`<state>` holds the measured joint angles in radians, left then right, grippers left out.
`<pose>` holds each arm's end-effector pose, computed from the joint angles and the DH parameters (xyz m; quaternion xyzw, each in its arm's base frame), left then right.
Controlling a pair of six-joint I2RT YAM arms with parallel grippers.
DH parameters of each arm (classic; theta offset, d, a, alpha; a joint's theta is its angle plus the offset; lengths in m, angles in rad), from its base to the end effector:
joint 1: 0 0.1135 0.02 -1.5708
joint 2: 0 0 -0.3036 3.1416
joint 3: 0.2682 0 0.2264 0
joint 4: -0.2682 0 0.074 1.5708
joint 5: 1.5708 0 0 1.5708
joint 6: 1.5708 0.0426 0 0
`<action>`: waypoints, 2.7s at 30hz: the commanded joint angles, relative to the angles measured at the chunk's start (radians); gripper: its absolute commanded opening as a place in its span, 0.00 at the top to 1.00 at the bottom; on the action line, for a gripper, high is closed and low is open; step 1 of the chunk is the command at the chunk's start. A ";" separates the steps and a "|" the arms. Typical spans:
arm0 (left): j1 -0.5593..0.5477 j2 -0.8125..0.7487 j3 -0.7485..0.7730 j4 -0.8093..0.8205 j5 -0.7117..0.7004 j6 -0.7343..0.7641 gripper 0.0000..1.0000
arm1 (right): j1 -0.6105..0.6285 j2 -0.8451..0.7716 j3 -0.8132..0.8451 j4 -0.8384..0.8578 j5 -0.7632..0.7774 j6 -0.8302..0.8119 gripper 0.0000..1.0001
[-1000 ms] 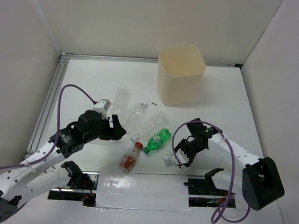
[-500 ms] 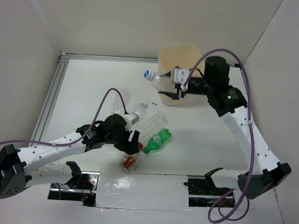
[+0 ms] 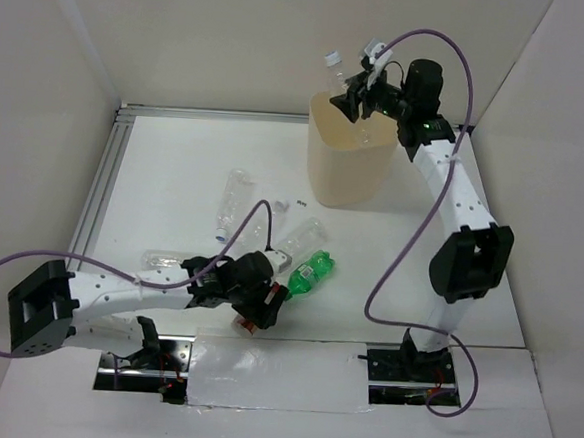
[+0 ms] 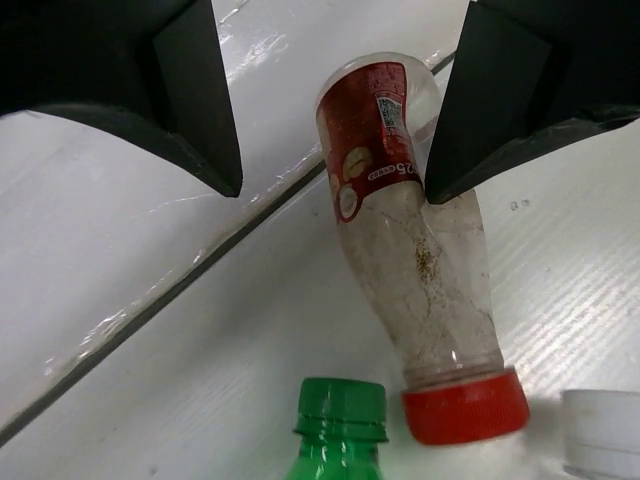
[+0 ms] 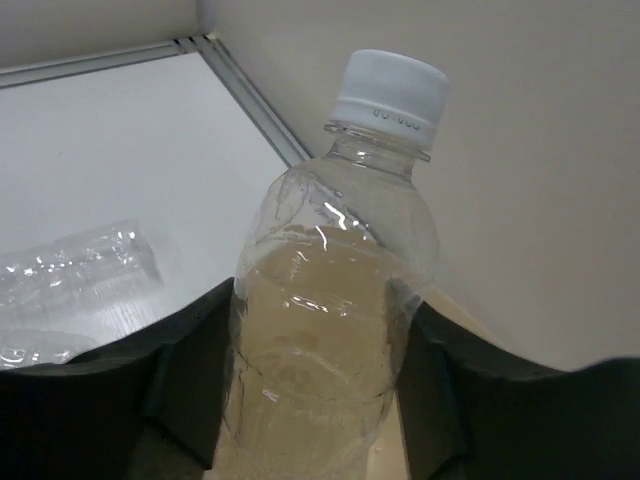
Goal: Put the plastic bottles in the bin
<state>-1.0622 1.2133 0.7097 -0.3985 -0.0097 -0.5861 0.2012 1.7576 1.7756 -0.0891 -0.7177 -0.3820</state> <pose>0.1008 -0.1799 0.2536 0.2212 0.9183 -0.2377 0.2262 0.3857 0.1073 0.4682 -0.4262 0.5874 0.1983 0.6587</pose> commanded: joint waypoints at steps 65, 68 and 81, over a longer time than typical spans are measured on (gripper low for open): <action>0.382 0.157 0.594 0.230 -0.388 0.082 0.01 | 0.269 -0.431 -1.032 -0.307 -0.054 -1.416 0.00; 0.403 -0.085 0.286 0.092 -0.398 -0.035 0.01 | 0.351 -0.319 -0.972 -0.307 0.013 -1.416 0.01; 0.392 -0.382 0.000 -0.210 -0.406 -0.305 0.01 | 0.484 -0.044 -0.828 -0.593 0.164 -1.502 0.64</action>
<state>-0.6590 0.7696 0.6724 -0.5621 -0.4072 -0.7776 0.6514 1.6615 0.9463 -0.5163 -0.6407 -1.8610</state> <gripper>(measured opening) 0.990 0.648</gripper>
